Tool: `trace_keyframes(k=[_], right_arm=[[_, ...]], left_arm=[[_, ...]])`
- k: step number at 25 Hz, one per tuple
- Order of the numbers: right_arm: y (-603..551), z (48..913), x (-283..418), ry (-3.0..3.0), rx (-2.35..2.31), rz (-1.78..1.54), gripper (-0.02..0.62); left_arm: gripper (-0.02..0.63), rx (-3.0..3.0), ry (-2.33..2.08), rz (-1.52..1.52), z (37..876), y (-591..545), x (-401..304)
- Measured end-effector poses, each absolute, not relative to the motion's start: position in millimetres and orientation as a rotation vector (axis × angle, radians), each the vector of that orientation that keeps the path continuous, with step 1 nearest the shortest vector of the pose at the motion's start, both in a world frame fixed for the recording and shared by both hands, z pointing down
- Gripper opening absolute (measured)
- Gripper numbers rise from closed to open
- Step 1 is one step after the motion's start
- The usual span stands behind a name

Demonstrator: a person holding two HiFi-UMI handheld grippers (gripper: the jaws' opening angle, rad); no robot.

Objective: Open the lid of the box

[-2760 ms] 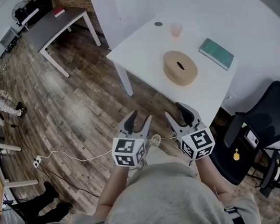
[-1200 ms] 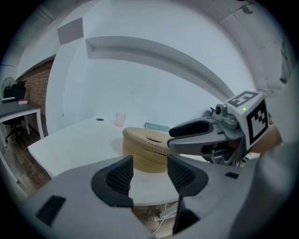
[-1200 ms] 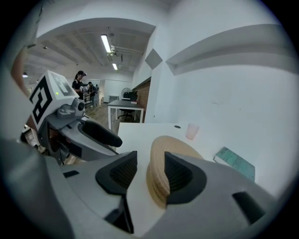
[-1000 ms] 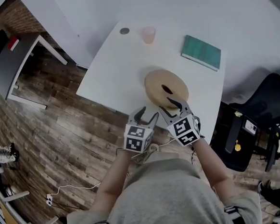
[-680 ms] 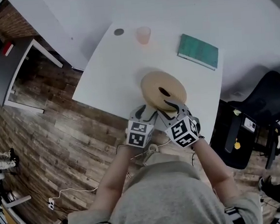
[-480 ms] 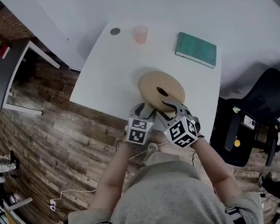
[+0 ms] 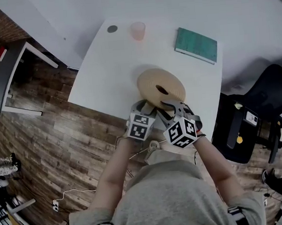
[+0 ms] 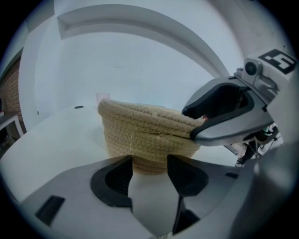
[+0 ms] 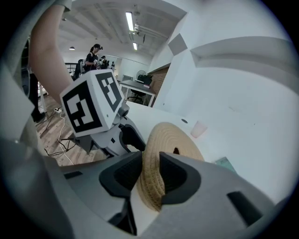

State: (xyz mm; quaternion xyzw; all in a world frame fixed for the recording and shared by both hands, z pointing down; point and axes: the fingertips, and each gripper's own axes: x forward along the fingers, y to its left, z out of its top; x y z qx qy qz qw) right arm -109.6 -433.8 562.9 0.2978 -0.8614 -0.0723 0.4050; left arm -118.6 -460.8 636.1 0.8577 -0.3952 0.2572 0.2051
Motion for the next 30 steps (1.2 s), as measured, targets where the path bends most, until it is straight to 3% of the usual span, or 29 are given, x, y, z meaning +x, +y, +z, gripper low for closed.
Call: trace_keyframes(k=[30], right_arm=[[-440.4,528.9,-102.5,-2.264,0.852,-0.101,0.075]], left_arm=[[0.209,2.38,-1.112,0.737,636.2,-461.3,-119.7]])
